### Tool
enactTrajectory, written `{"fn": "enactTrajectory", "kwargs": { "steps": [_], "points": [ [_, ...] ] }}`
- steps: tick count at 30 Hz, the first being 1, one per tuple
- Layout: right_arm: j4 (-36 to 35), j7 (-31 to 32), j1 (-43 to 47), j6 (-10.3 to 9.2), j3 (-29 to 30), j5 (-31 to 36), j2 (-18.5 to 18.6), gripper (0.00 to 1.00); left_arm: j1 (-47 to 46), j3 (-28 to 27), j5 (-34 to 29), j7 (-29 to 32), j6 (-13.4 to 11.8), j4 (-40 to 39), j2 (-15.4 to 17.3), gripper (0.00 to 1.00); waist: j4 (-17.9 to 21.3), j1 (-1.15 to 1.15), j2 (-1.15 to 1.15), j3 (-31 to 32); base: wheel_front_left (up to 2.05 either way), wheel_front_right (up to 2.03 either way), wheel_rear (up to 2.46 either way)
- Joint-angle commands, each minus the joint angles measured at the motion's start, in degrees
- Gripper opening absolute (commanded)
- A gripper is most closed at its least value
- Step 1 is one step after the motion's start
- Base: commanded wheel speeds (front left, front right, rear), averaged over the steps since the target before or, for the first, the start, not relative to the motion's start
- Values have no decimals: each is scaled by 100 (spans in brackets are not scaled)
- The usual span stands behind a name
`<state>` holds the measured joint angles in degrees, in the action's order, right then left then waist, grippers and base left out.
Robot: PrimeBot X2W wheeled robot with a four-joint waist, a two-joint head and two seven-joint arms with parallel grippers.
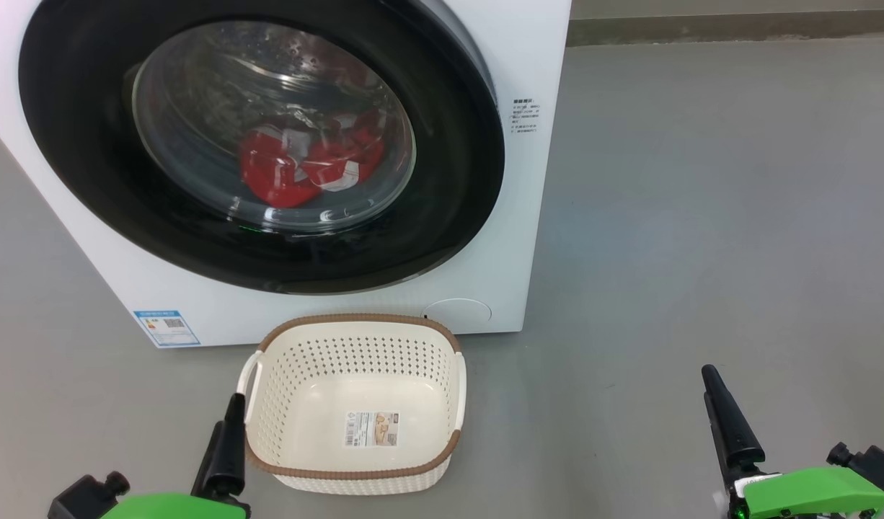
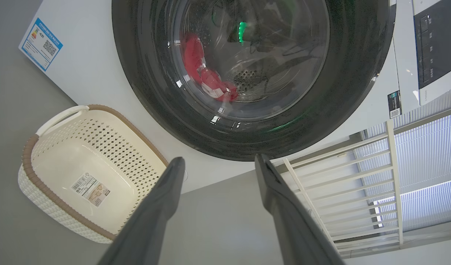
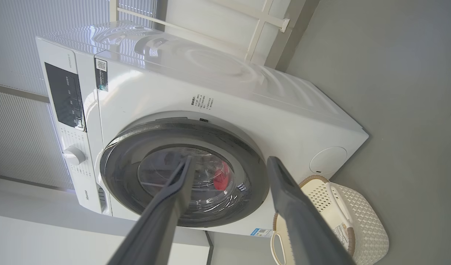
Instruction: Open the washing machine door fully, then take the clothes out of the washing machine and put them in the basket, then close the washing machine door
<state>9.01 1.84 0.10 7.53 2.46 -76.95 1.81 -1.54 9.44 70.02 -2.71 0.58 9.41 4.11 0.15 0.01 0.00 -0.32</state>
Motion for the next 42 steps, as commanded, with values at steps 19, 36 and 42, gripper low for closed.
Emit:
{"fn": "enactTrajectory", "kwargs": {
  "steps": [19,36,42],
  "points": [
    [-609,-178,-35,-3,-205,1161,63,100,-385,397,-1630,-376,-433,-465,389,100,14,0,0,-7,0,0,0],
    [-971,-254,7,-3,-214,2389,78,100,-528,869,-3071,-653,-991,-669,733,100,28,0,0,13,0,0,0],
    [-1129,-269,0,-3,-196,3038,83,100,-563,1044,-3538,-756,-1172,-786,851,100,29,0,0,16,0,0,0]
  ]
}}
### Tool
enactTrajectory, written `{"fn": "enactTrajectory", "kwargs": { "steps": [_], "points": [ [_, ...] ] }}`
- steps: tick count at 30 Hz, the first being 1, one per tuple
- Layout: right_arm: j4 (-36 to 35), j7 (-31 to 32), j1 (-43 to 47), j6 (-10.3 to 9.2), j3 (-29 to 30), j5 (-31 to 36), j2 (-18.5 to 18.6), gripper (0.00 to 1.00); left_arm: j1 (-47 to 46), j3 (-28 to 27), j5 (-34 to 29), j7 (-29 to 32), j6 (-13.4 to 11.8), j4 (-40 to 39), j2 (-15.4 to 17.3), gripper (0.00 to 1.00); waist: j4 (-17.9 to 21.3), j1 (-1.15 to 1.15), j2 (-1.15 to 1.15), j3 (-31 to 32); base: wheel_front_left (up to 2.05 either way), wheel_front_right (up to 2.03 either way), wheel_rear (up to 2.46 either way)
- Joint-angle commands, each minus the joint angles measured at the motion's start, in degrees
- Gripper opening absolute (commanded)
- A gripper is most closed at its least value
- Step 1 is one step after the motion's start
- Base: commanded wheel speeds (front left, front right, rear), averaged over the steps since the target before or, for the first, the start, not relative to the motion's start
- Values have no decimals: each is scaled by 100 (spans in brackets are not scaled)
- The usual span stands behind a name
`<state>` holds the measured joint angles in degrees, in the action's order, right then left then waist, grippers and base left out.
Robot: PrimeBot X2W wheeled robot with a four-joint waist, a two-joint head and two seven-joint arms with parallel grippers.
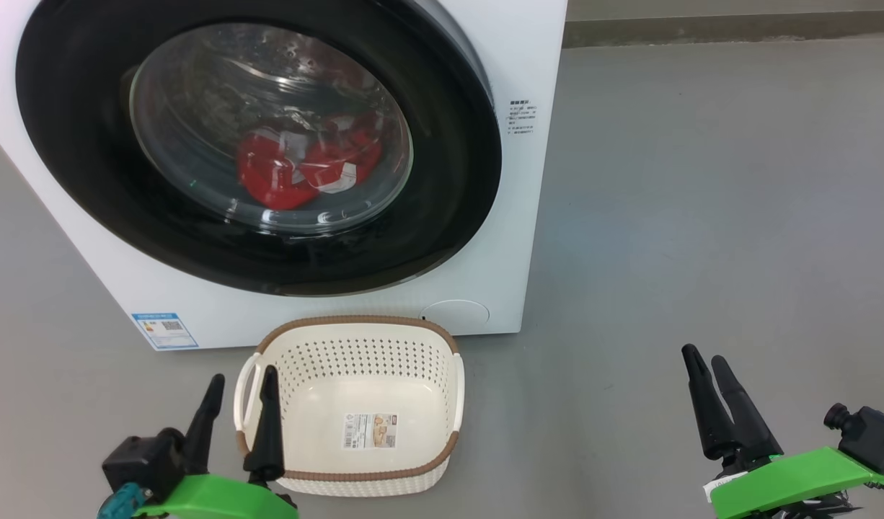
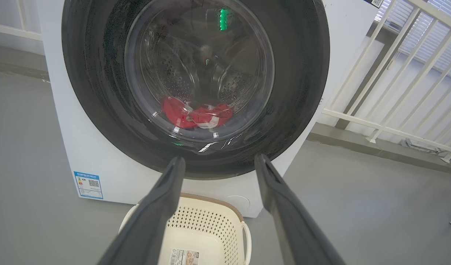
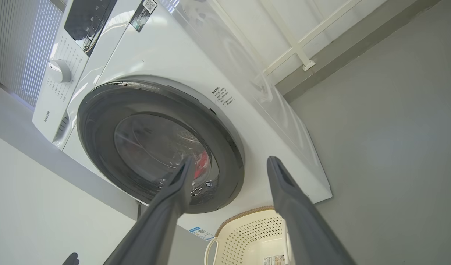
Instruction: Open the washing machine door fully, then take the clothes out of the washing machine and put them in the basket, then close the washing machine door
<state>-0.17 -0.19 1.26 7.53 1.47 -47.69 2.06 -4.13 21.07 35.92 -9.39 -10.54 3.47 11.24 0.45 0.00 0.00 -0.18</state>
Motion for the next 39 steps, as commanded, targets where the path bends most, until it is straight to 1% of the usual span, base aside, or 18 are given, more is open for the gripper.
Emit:
{"fn": "enactTrajectory", "kwargs": {
  "steps": [1,19,28,39],
  "points": [
    [-233,-74,-113,-3,-93,182,59,100,-309,-85,-205,-105,-89,-211,158,100,-1,0,0,2,0,0,0],
    [-668,-143,-82,-4,-24,1921,75,100,-418,434,-1441,-269,-606,-592,514,100,0,0,0,-25,0,0,0],
    [-845,-135,-57,-4,51,2557,82,100,-444,623,-1916,-348,-854,-771,643,100,-7,0,0,-53,0,0,0],
    [-846,-42,-68,-4,199,2863,82,100,-410,578,-1830,-198,-952,-776,668,100,-7,0,0,-102,0,0,0]
  ]
}}
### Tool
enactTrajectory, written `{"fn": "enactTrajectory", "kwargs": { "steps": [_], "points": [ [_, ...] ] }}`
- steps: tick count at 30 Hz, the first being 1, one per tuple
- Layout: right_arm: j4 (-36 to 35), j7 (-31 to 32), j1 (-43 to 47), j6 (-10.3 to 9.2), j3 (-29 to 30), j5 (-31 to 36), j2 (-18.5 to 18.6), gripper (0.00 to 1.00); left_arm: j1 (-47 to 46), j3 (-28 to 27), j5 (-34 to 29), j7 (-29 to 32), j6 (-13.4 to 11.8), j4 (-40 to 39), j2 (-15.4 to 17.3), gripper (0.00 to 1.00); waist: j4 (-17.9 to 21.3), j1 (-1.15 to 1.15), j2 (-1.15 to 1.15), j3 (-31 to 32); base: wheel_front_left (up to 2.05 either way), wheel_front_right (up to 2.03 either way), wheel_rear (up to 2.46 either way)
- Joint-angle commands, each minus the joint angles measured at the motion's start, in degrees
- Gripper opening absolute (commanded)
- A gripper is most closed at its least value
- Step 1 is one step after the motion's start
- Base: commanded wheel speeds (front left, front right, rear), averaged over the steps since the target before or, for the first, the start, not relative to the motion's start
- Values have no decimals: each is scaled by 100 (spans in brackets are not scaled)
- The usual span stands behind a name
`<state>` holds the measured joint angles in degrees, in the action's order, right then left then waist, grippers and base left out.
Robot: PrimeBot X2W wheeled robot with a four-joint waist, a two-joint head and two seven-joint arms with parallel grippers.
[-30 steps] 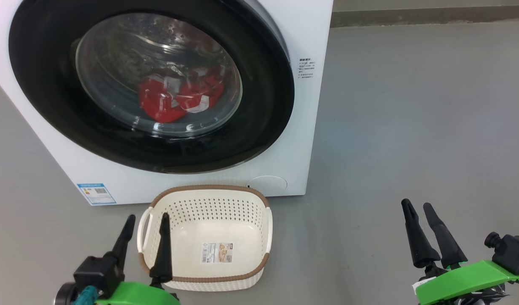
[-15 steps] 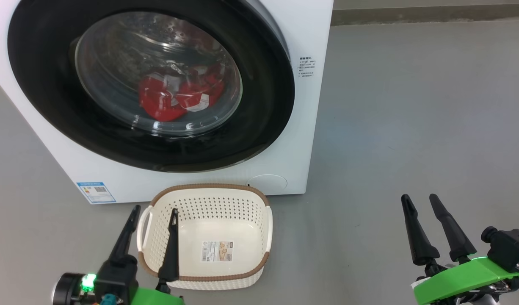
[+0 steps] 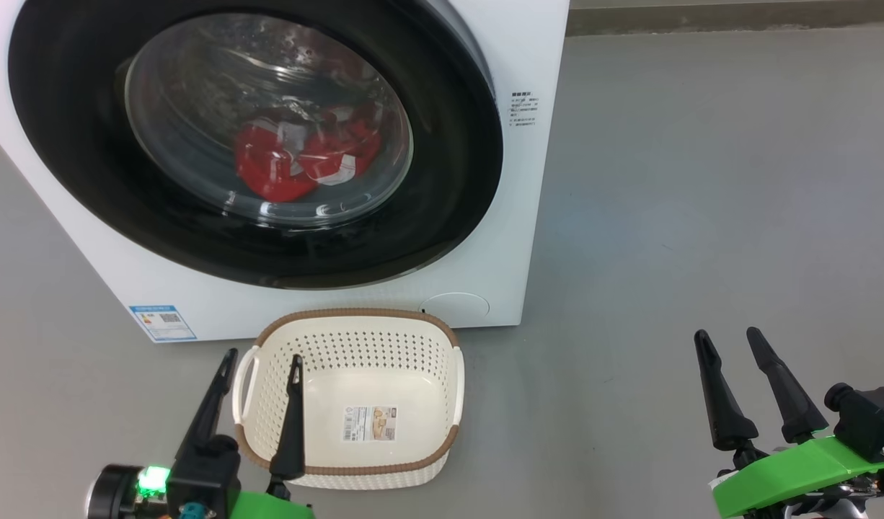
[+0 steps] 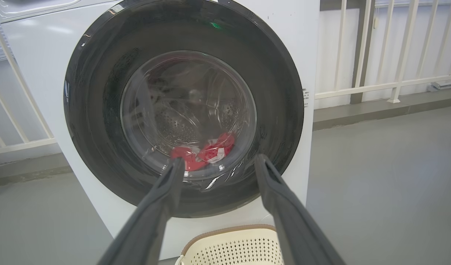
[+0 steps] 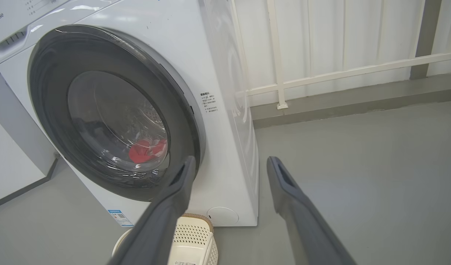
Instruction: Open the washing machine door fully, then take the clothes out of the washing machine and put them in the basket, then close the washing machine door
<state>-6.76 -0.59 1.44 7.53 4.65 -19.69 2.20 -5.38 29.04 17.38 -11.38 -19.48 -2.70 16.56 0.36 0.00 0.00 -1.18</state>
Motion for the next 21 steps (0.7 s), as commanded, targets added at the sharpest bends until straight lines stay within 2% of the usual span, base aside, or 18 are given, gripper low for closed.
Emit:
{"fn": "enactTrajectory", "kwargs": {
  "steps": [1,21],
  "points": [
    [-186,-2,-84,-4,-120,65,68,100,-282,-224,35,14,-64,-161,138,100,4,0,0,-3,0,0,0],
    [-279,31,-127,-4,-80,350,67,100,-275,-280,179,151,-183,-160,147,100,-4,0,0,-98,0,0,0]
  ]
}}
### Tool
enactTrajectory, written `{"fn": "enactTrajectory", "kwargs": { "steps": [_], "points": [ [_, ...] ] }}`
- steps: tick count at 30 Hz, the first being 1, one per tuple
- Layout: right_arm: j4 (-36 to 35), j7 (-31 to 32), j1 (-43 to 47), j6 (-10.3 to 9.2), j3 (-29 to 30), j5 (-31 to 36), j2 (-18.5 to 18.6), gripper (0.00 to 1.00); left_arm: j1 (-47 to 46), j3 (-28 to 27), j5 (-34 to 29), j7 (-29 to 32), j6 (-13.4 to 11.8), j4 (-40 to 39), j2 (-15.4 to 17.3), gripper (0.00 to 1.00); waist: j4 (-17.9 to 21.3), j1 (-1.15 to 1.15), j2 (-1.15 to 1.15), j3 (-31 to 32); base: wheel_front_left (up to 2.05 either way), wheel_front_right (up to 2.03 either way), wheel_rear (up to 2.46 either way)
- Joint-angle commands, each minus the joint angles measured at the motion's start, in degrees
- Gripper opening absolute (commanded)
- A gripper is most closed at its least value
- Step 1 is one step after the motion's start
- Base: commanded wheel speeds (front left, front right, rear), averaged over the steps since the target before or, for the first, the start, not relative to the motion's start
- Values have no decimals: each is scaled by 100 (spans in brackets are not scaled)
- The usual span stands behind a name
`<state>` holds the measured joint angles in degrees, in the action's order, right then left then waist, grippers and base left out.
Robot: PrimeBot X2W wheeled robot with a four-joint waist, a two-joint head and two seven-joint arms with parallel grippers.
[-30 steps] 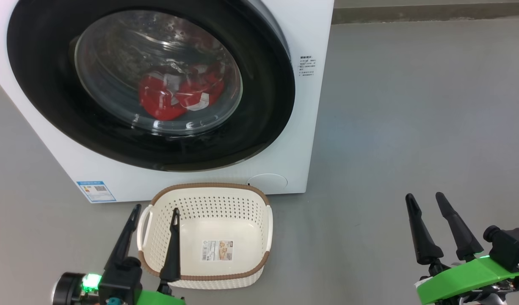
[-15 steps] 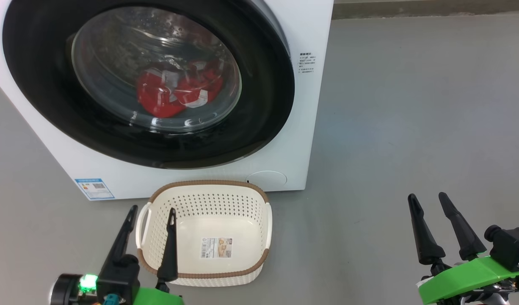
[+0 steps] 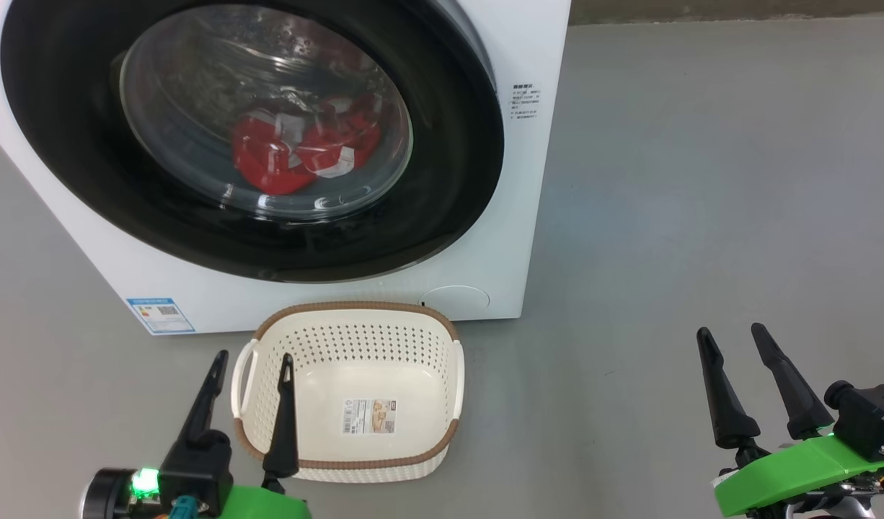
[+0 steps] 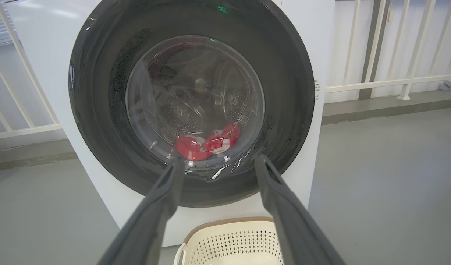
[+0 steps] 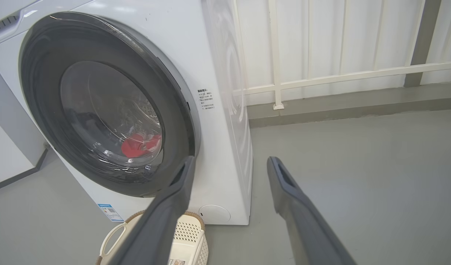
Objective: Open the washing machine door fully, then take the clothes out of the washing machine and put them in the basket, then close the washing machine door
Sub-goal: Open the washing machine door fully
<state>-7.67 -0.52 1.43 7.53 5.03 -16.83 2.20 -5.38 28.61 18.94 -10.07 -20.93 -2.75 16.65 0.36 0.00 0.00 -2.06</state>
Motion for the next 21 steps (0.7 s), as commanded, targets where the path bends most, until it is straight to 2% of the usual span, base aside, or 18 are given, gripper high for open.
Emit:
{"fn": "enactTrajectory", "kwargs": {
  "steps": [1,21],
  "points": [
    [-194,28,-130,-4,-115,68,67,100,-277,-238,32,26,-38,-153,138,100,-6,0,0,-18,0,0,0],
    [-257,24,-294,-4,-31,82,67,100,-395,-248,137,9,-34,-213,141,100,-93,0,0,-306,0,0,0]
  ]
}}
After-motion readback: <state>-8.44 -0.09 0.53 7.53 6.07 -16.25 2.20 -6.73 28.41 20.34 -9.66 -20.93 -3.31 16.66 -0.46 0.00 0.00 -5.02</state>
